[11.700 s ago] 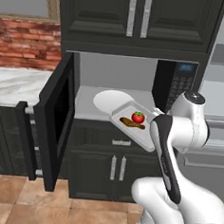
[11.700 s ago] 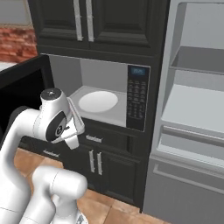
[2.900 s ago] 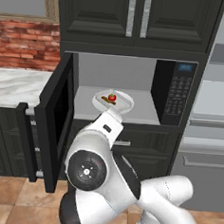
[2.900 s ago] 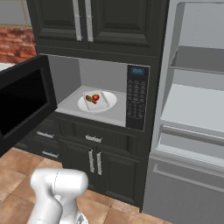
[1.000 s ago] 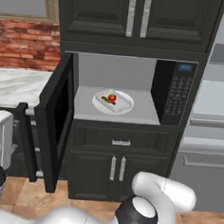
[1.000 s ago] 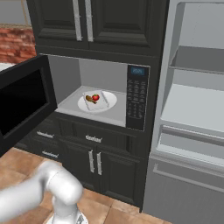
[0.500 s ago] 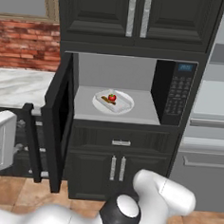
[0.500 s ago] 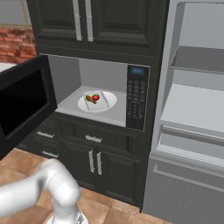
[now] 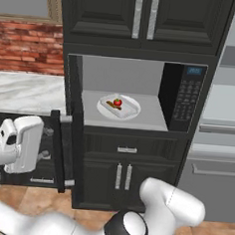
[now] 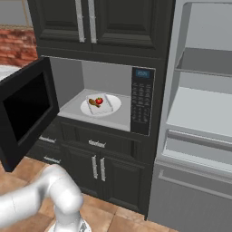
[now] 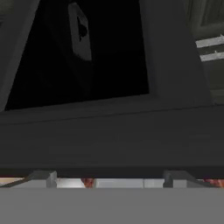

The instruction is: Place the tupperware containing the chicken drumstick and tomato meal in the microwave. Close the microwave door and press the start button to reheat the meal.

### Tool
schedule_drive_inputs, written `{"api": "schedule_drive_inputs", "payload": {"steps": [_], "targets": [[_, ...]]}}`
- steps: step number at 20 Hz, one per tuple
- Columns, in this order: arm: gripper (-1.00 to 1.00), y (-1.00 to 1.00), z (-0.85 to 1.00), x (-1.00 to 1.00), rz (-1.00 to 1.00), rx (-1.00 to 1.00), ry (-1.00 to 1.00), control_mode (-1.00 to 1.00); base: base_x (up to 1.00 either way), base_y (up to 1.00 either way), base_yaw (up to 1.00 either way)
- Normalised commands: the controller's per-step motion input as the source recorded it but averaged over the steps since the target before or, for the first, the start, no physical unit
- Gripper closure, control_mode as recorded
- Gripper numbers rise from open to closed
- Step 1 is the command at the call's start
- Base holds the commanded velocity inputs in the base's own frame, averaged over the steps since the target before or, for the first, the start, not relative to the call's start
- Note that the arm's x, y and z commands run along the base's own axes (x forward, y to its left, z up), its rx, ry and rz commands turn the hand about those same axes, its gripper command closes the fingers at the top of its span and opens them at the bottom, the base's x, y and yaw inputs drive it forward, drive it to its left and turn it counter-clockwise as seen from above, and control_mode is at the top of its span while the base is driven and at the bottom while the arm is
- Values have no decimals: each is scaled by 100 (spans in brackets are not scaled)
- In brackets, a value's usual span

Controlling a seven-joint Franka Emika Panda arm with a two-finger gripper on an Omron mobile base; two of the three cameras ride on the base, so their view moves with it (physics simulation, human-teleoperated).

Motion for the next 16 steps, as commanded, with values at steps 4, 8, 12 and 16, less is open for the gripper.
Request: {"api": "schedule_drive_inputs", "payload": {"steps": [4,8,12,16], "targets": [[-100,-98,-8,55,-22,0,2,-100,0,0,0],[-100,-86,-8,69,-19,0,4,-100,0,0,0],[-100,-75,-3,75,-18,0,4,-100,0,0,0],[-100,-65,-1,79,-18,0,3,-100,0,0,0]]}}
